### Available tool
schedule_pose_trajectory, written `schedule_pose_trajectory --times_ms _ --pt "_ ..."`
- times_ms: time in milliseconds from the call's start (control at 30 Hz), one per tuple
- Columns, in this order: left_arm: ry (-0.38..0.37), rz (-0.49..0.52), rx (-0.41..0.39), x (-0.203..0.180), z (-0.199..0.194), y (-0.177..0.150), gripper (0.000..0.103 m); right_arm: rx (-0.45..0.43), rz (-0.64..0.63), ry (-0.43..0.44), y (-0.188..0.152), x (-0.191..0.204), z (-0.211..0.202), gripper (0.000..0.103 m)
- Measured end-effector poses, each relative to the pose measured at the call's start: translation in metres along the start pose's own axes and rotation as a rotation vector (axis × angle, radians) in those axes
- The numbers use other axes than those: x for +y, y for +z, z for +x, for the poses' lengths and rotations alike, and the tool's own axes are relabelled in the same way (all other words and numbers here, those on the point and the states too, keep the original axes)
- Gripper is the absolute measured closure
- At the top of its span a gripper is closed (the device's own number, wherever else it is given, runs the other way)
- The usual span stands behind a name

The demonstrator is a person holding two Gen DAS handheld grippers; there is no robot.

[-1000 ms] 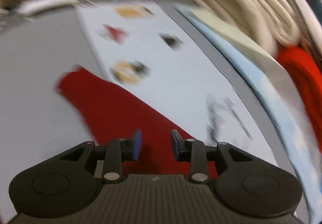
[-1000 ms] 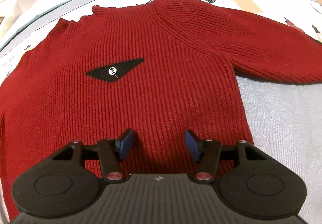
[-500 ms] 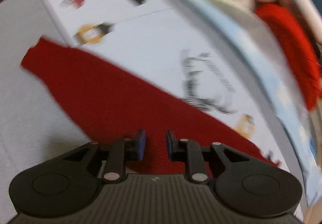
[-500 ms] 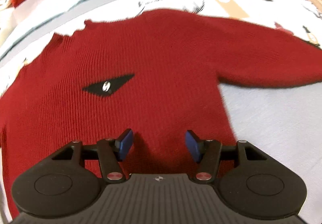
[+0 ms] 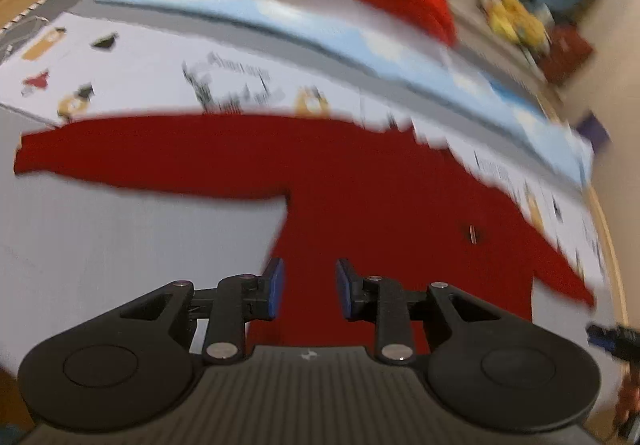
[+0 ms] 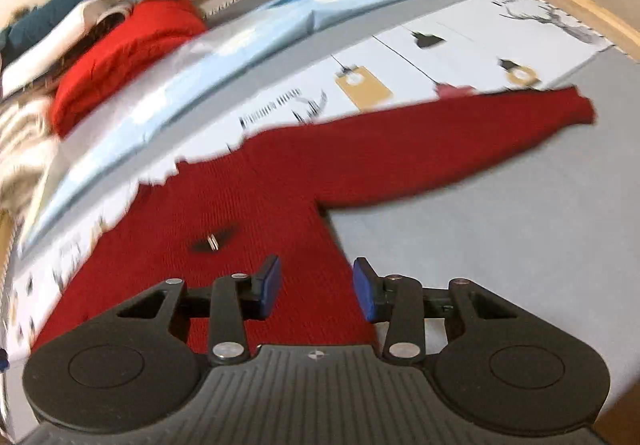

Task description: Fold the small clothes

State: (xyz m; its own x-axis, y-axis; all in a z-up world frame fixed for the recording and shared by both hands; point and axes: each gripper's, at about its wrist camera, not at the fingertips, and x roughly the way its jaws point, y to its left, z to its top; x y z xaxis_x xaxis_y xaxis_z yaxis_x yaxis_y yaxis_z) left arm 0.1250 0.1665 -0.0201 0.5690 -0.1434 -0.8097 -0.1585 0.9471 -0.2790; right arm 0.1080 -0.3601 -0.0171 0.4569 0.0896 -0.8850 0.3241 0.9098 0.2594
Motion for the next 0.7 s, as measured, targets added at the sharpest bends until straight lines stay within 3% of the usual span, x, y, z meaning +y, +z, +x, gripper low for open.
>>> schedule_pose_trajectory --times_ms 100,233,300,433,500,567,600,700 --pt "0.023 0.067 0.057 0.001 0.01 -0.04 0.072 0.102 -0.006 -0.038 -0.044 -0.025 0.003 0.061" --pt "0.082 0.047 0.107 0.015 0.025 -0.063 0.072 0.249 0.081 -0.108 -0.086 -0.052 0.033 0.061" --pt "0.083 0.055 0.084 0.018 0.023 -0.064 0.072 0.255 0.06 -0.11 -0.093 -0.051 0.045 0.061" --pt "0.095 0.051 0.057 0.028 0.014 -0.064 0.072 0.259 -0.101 -0.14 -0.1 -0.027 0.06 0.061" --pt "0.101 0.031 0.058 0.032 0.009 -0.059 0.072 0.207 -0.131 -0.015 -0.096 -0.009 0.052 0.069" --pt "0.087 0.016 0.054 0.035 0.007 -0.056 0.072 0.148 -0.175 0.144 -0.092 0.011 0.044 0.069" --pt "0.085 0.015 0.052 0.035 0.007 -0.055 0.072 0.151 -0.194 0.156 -0.093 0.017 0.047 0.066" --pt "0.088 0.015 0.053 0.035 0.008 -0.052 0.072 0.207 -0.169 0.051 -0.098 0.017 0.067 0.059"
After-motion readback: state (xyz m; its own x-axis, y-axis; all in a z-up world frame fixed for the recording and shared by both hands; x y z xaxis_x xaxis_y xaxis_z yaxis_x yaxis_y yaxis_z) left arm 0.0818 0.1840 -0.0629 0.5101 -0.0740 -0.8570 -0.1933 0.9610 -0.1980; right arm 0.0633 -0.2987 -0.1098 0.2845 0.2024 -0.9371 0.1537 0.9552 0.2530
